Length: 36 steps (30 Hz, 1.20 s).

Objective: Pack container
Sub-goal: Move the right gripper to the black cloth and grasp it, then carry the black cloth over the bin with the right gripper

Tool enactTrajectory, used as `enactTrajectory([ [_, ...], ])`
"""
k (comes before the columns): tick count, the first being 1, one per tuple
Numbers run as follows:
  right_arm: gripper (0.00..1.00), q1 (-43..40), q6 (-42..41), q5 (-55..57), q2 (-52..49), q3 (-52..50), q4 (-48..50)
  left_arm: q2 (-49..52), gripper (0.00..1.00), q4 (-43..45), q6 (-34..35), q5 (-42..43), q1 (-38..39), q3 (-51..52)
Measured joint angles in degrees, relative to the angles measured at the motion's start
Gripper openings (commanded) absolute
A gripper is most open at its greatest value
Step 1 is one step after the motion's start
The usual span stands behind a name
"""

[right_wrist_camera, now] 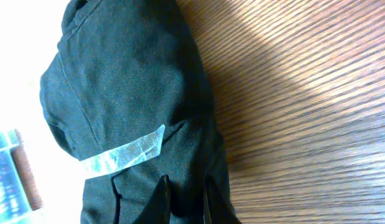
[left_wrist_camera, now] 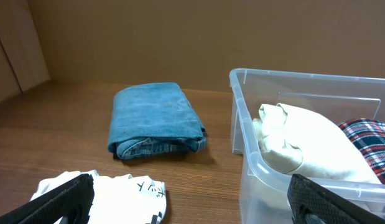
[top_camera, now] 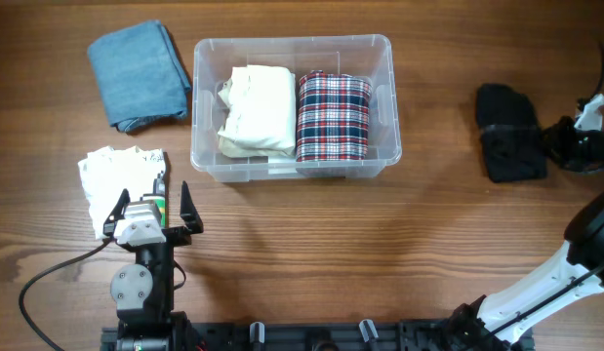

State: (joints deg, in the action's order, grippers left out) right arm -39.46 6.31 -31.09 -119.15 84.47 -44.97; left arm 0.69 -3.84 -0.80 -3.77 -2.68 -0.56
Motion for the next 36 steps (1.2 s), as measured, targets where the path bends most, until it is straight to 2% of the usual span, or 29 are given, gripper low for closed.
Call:
enactTrajectory([
  [5, 0.04, 2.2, -4.9, 0.0, 2.7, 2.4, -2.3, 0.0, 1.00, 0.0, 0.0, 0.0, 0.0, 0.0],
  [10, 0.04, 5.6, -12.6, -0.6, 13.3, 4.0, -2.4, 0.0, 1.00, 0.0, 0.0, 0.0, 0.0, 0.0],
  [14, 0.04, 10.7, -19.8, -1.1, 22.6, 4.9, -2.3, 0.0, 1.00, 0.0, 0.0, 0.0, 0.0, 0.0],
  [19, 0.04, 19.1, -28.7, -2.0, 28.6, 5.0, -0.7, 0.0, 1.00, 0.0, 0.0, 0.0, 0.0, 0.0],
  [25, 0.04, 31.8, -41.6, -0.9, 31.0, 5.0, 0.9, 0.0, 1.00, 0.0, 0.0, 0.0, 0.0, 0.0],
  [31, 0.04, 46.8, -53.9, 10.2, 30.9, 4.9, 1.0, 0.0, 1.00, 0.0, 0.0, 0.0, 0.0, 0.0],
  [36, 0.04, 54.2, -60.0, 17.9, 28.2, 4.9, 1.4, 0.0, 1.00, 0.0, 0.0, 0.0, 0.0, 0.0],
])
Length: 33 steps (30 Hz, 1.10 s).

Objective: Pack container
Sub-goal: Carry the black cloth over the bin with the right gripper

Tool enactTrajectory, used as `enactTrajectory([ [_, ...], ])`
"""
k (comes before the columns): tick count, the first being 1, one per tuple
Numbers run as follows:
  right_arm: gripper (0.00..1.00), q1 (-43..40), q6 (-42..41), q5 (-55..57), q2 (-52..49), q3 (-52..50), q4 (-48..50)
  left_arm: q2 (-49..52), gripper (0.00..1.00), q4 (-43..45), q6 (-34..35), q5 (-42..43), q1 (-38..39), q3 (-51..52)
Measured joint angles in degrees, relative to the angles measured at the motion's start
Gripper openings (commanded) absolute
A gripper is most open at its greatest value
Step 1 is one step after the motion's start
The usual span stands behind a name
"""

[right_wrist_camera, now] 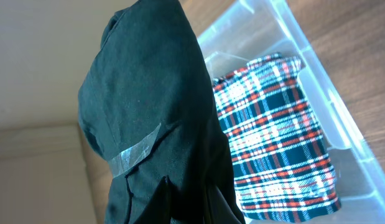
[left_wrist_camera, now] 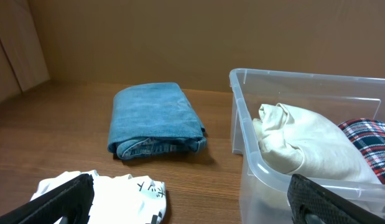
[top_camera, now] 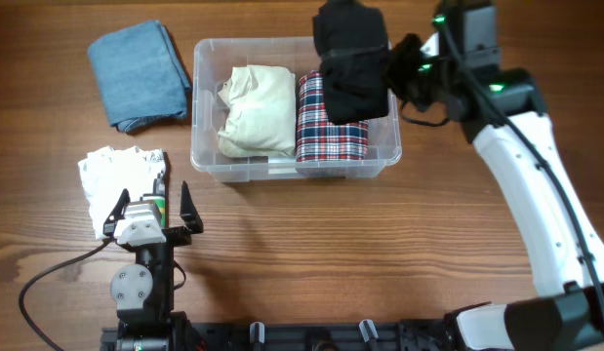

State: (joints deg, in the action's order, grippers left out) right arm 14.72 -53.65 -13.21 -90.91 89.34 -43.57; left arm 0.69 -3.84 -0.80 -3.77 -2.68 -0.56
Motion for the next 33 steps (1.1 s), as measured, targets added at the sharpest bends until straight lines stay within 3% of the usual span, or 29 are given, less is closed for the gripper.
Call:
enactTrajectory([
  [19, 0.04, 1.0, -3.3, 5.5, -15.7, 0.0, 3.4, 0.0, 1.00, 0.0, 0.0, 0.0, 0.0, 0.0],
  [20, 0.10, 1.0, -2.9, 5.5, -16.3, 0.0, 3.7, 0.0, 1.00, 0.0, 0.0, 0.0, 0.0, 0.0],
  [21, 0.26, 1.0, -2.4, 5.5, -16.7, 0.0, 4.0, 0.0, 1.00, 0.0, 0.0, 0.0, 0.0, 0.0],
  [23, 0.36, 1.0, -1.5, 5.6, -17.2, 0.0, 4.0, 0.0, 1.00, 0.0, 0.0, 0.0, 0.0, 0.0],
  [33, 0.36, 1.0, 3.2, 5.3, -17.7, 0.0, 1.0, 0.0, 1.00, 0.0, 0.0, 0.0, 0.0, 0.0],
])
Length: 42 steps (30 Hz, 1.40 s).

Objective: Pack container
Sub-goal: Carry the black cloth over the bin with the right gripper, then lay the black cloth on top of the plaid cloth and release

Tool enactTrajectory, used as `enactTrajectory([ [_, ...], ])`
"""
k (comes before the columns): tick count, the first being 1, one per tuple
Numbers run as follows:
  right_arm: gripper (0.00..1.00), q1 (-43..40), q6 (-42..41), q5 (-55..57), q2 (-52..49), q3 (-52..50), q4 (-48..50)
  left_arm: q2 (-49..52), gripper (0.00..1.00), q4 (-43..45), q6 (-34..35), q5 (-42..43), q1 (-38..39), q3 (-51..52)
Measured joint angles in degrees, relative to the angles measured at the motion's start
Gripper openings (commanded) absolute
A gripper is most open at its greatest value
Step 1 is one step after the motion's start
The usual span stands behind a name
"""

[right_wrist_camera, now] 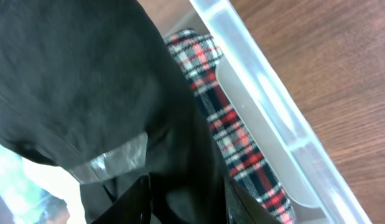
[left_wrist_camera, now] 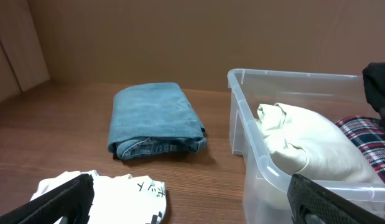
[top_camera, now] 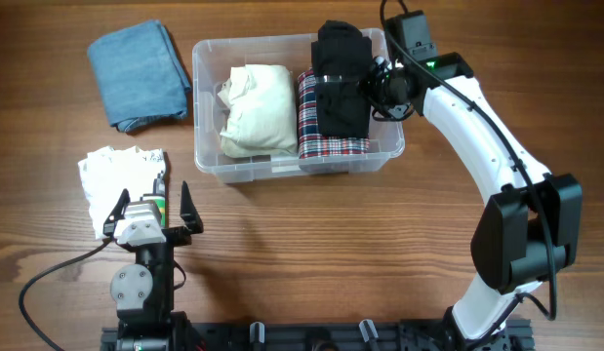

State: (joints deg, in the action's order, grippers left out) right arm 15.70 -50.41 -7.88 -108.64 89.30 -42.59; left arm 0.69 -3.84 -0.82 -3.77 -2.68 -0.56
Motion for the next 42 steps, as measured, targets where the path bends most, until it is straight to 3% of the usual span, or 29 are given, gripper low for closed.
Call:
enactTrajectory([
  [10, 0.37, 0.0, 9.2, -0.6, 7.5, 0.0, -0.7, 0.0, 1.00, 0.0, 0.0, 0.0, 0.0, 0.0],
  [13, 0.25, 0.0, 14.2, -0.6, 12.4, 0.0, 2.5, 0.0, 1.00, 0.0, 0.0, 0.0, 0.0, 0.0],
  [15, 0.12, 0.0, 17.2, -0.6, 13.8, 0.0, 5.0, 0.0, 1.00, 0.0, 0.0, 0.0, 0.0, 0.0],
  [18, 0.04, 0.0, 19.8, -0.4, 12.7, 0.1, 8.9, 0.0, 1.00, 0.0, 0.0, 0.0, 0.0, 0.0],
  [30, 0.04, 0.0, 23.7, -1.1, -4.8, 0.0, 22.9, 0.0, 1.00, 0.0, 0.0, 0.0, 0.0, 0.0],
  [42, 0.04, 0.8, 23.8, -1.3, -11.3, 0.9, 20.4, 0.0, 1.00, 0.0, 0.0, 0.0, 0.0, 0.0],
])
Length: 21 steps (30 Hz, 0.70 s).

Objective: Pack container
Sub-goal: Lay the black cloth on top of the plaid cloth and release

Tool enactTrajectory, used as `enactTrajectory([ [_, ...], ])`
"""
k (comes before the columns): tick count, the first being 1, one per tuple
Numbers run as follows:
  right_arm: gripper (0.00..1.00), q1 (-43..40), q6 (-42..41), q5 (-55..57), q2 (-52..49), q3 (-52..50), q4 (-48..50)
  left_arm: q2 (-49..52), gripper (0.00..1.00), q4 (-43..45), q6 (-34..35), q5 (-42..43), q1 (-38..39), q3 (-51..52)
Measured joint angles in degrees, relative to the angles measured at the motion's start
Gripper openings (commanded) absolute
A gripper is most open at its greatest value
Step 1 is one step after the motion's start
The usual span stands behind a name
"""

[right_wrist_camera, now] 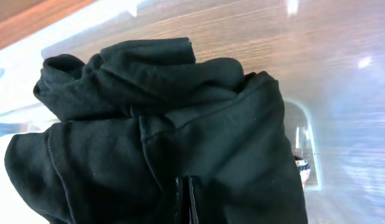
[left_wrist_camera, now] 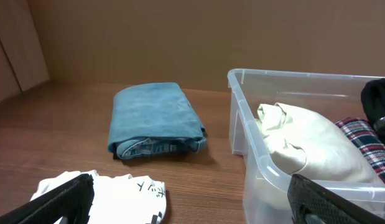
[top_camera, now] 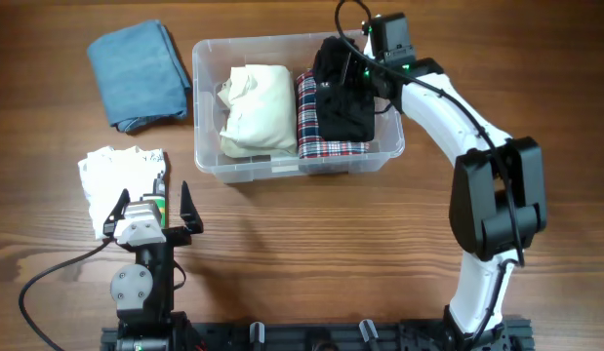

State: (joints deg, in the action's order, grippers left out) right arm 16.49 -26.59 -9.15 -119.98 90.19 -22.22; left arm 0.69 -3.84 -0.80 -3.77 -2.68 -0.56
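The clear plastic container [top_camera: 391, 127] stands at the back middle of the table. It holds a cream garment [top_camera: 255, 105] on the left and a plaid garment [top_camera: 309, 122] on the right. A black garment [top_camera: 342, 96] lies on the plaid one. My right gripper [top_camera: 364, 70] reaches in from the back right corner, shut on the black garment [right_wrist_camera: 180, 124], whose cloth hides most of its fingers [right_wrist_camera: 178, 198]. My left gripper [top_camera: 151, 207] rests open at the front left, next to a white printed cloth [top_camera: 116, 175]. A folded blue garment [top_camera: 138, 73] lies at the back left.
In the left wrist view the blue garment [left_wrist_camera: 155, 121] lies ahead, the container's wall [left_wrist_camera: 242, 134] stands to the right and the white cloth [left_wrist_camera: 117, 190] lies below. A black cable [top_camera: 48, 273] trails at the front left.
The right gripper has shifted toward the container's back right corner and turned. The black garment now lies lower and more bunched on the plaid one. The left arm has not moved.
The right gripper was shut on the black garment on the table at the far right. Then it held the garment in the air over the container's right end. Then the garment hung onto the plaid one, and now it lies in the container, still gripped.
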Motion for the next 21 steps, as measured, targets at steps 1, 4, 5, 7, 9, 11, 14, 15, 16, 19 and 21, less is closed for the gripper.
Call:
enactTrajectory([
  [1, 0.04, 0.0, 0.4, 0.0, 0.0, 0.2, -0.3, 0.0, 1.00, 0.0, 0.0, 0.0, 0.0, 0.0],
  [4, 0.05, 0.0, 1.6, 0.0, 0.0, 0.3, -1.0, 0.0, 1.00, 0.0, 0.0, 0.0, 0.0, 0.0],
  [5, 0.07, 0.0, 1.8, 0.0, 0.0, 0.4, -1.1, 0.0, 1.00, 0.0, 0.0, 0.0, 0.0, 0.0],
  [7, 0.22, 0.0, 2.3, 0.0, 0.0, 0.4, -1.2, 0.0, 1.00, 0.0, 0.0, 0.0, 0.0, 0.0],
  [9, 0.49, 0.0, 3.0, 0.0, 0.1, 0.5, -1.6, 0.0, 1.00, 0.0, 0.0, 0.0, 0.0, 0.0],
  [11, 0.66, 0.0, 3.3, 0.2, 0.7, 0.7, -2.6, 0.0, 1.00, 0.0, 0.0, 0.0, 0.0, 0.0],
  [14, 0.84, 0.1, 3.8, 0.1, 2.5, 1.0, -4.3, 0.0, 1.00, 0.0, 0.0, 0.0, 0.0, 0.0],
  [15, 0.87, 0.1, 4.3, -0.2, 3.3, 1.0, -5.0, 0.0, 1.00, 0.0, 0.0, 0.0, 0.0, 0.0],
  [16, 0.92, 0.3, 4.2, -0.4, 4.3, 1.0, -5.5, 0.0, 1.00, 0.0, 0.0, 0.0, 0.0, 0.0],
  [19, 1.00, 0.5, 4.3, -0.5, 7.6, 1.2, -7.1, 0.0, 1.00, 0.0, 0.0, 0.0, 0.0, 0.0],
  [21, 1.00, 0.5, 4.0, -0.8, 10.6, 1.4, -8.4, 0.0, 1.00, 0.0, 0.0, 0.0, 0.0, 0.0],
])
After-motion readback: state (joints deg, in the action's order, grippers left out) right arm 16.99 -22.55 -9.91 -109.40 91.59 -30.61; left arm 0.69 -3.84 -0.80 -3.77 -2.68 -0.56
